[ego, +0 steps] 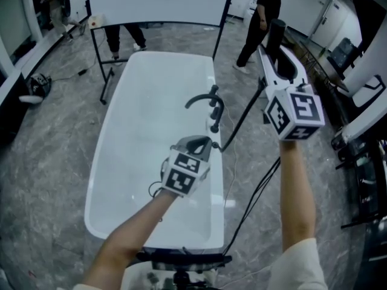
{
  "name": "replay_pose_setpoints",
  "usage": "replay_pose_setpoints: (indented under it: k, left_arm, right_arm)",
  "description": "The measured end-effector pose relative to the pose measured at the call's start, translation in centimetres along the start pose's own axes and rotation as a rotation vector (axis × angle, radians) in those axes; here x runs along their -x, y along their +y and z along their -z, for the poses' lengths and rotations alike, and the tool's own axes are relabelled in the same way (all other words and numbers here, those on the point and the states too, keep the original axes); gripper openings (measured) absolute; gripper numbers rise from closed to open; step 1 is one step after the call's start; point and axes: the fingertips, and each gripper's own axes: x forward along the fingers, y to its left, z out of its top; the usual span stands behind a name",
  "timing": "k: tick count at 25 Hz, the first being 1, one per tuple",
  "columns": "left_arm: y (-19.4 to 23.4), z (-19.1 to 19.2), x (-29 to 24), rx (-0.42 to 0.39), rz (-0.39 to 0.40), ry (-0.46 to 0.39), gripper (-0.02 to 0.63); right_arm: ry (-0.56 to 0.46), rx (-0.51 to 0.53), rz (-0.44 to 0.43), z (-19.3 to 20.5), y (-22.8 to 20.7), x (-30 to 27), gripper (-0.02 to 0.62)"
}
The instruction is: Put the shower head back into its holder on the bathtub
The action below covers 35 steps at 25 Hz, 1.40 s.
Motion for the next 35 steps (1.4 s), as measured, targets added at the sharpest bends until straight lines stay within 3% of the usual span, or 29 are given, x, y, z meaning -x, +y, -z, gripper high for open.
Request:
replay_pose_setpoints:
  k: [6,13,19,28,35]
  left_arm:
    - [0.6,-1.2,-1.3,0.016,0.007,-0.016,0.015]
    - [1.2,-2.9,-2.6,0.033,-0.004,-0.044,0.015]
    - [1.7,-3.3,-3.2,0.034,-0.009,-0.051,0.015]
    - [3.6,0.0,-3.7,0.076,-0.029,-0.002,0.015]
    - [4.6,1.3,-4.2,0.083,-0.046,0.017,0.015]
  right_arm:
    - [0.026,-0.015,0.008,1.6,0.0,0.0,0.152]
    - [-0.115,0.047,-0.017,-6.5,-1.6,-2.1,0.152]
    - [-0.149,0.088,-0.015,-8.7,-2.5,-6.1,0.152]
    - [-0.05,0.061,-0.031,-1.2,-1.4,-8.4,0.152]
    - [-0.036,0.055,-0.037,1.8,-1.3,-9.5,0.152]
